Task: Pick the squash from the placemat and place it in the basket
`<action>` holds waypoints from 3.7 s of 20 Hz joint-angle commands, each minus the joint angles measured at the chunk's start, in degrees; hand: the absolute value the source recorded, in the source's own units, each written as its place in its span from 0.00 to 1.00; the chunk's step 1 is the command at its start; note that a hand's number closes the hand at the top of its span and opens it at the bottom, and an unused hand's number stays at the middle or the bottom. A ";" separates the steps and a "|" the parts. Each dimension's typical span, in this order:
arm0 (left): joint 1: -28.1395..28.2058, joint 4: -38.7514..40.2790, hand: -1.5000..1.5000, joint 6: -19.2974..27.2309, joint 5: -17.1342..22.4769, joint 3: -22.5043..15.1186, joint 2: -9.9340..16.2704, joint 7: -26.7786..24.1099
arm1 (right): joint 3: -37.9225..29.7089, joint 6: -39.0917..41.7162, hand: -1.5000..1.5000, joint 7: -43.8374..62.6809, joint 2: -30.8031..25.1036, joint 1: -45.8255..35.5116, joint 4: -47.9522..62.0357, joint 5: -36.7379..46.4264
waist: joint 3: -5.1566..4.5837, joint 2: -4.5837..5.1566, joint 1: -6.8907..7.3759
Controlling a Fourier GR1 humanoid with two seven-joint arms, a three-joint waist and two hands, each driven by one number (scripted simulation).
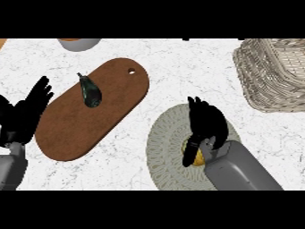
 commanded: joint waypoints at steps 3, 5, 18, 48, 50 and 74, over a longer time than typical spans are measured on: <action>0.60 -0.53 0.50 -2.69 0.88 1.73 1.42 0.77 | -1.91 7.54 0.00 10.88 0.94 4.12 -8.21 -1.13 | 0.01 -0.01 0.25; -0.22 -0.55 0.50 -2.58 1.47 2.79 1.28 2.12 | -0.28 3.52 0.00 8.58 2.47 6.90 -7.11 1.84 | 0.02 0.06 0.39; -0.77 -1.00 0.50 -2.67 -0.55 2.17 -1.02 1.38 | -0.48 9.09 0.00 7.51 4.95 7.32 -3.72 7.40 | -0.01 0.16 0.42; 1.24 -2.57 0.50 -2.33 -2.49 5.09 -1.62 2.85 | 9.88 -2.17 1.00 -43.47 -10.38 35.01 -32.42 7.05 | 0.28 -0.46 -2.42; 3.18 -2.69 0.50 -3.03 -2.23 5.35 -1.56 1.61 | 9.26 -6.02 1.00 -45.39 -8.00 39.85 -36.68 3.48 | 0.26 -0.48 -2.13; -2.33 0.81 0.50 -4.92 -2.70 5.52 -1.33 1.77 | -19.81 -9.22 1.00 -34.08 -7.41 28.99 -60.07 -12.11 | -0.21 0.39 0.74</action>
